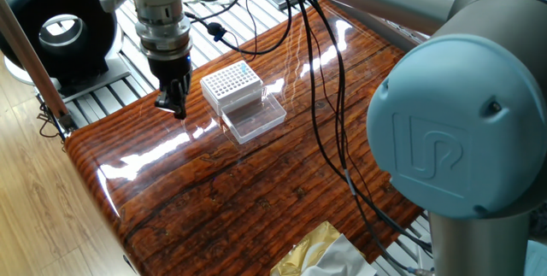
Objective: Insert a medium pipette tip into the holder for medium pipette tips
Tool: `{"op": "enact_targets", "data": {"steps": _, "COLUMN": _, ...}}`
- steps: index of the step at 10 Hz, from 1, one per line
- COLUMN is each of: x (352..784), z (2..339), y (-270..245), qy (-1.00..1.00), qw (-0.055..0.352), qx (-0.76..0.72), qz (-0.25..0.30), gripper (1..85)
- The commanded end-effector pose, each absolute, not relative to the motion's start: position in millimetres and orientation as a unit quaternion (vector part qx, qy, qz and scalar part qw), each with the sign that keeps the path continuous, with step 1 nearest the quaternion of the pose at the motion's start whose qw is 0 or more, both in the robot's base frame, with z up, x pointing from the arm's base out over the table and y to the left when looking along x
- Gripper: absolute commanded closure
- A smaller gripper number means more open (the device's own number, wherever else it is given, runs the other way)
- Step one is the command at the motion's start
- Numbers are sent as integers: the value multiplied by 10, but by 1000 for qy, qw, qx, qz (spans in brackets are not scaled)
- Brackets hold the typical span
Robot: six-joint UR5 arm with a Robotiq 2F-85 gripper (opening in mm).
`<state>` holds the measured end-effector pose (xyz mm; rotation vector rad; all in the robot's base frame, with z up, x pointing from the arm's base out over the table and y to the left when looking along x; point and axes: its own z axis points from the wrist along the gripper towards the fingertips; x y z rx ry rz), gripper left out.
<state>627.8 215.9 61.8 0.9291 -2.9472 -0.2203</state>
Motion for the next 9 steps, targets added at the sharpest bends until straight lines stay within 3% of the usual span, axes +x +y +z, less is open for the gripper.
{"op": "enact_targets", "data": {"steps": 1, "x": 6297, "z": 645, "y": 2295, "qy": -952, "qw": 15, "qx": 292, "qz": -87, "gripper": 847}}
{"op": "enact_targets", "data": {"steps": 9, "x": 6330, "z": 660, "y": 2494, "qy": -957, "qw": 0, "qx": 270, "qz": -104, "gripper": 847}}
